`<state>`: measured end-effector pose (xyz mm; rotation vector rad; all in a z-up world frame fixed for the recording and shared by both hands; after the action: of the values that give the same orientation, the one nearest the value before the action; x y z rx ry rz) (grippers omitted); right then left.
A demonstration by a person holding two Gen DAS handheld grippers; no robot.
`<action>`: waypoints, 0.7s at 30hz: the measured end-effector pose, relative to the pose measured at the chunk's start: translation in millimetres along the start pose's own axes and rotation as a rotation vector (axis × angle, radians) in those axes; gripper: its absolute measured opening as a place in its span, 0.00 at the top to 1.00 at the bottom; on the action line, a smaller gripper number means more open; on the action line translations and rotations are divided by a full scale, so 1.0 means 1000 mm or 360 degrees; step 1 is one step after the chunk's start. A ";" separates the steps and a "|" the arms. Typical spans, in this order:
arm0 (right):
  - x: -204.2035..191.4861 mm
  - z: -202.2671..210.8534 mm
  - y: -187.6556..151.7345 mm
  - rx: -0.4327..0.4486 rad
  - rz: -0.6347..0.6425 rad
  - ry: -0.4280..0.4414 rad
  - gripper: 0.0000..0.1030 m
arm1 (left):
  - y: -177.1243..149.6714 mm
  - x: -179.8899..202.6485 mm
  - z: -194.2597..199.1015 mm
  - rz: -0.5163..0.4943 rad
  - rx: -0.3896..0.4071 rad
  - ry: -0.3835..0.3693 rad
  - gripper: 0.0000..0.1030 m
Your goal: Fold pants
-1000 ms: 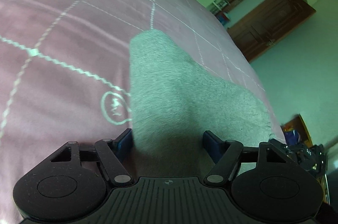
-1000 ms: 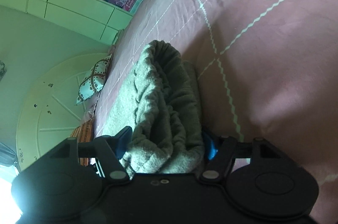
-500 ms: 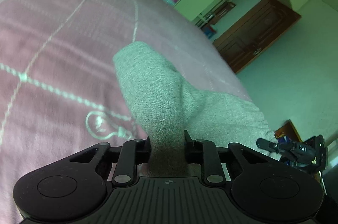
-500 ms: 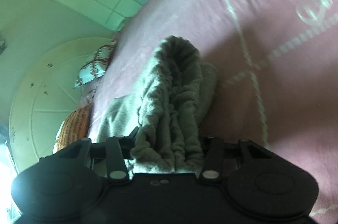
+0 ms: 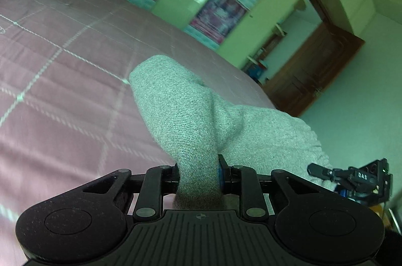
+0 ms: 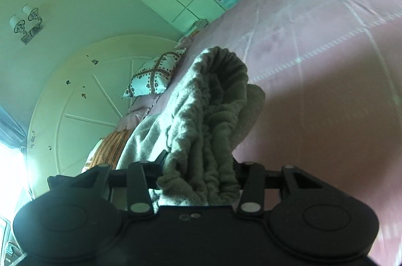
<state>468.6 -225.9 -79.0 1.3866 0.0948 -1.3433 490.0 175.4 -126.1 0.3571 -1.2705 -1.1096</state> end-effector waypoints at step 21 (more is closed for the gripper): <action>0.031 -0.074 -0.049 -0.0061 0.0427 -0.0703 0.15 | -0.050 -0.028 -0.014 -0.0363 -0.0020 0.0701 0.08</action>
<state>491.3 -174.1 -153.9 1.0020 -0.3472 -1.3784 482.2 170.0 -184.3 0.7086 -0.8461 -1.1506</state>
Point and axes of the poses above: each gripper's, at about its wrist camera, not at the fingertips, and z roughly against the way its jaws point, x to its right, y to its top, the point moved 3 cm from there along -z, roughly the way its jaws point, and after that the axes turned 10 degrees about x, right-handed, at the moved point
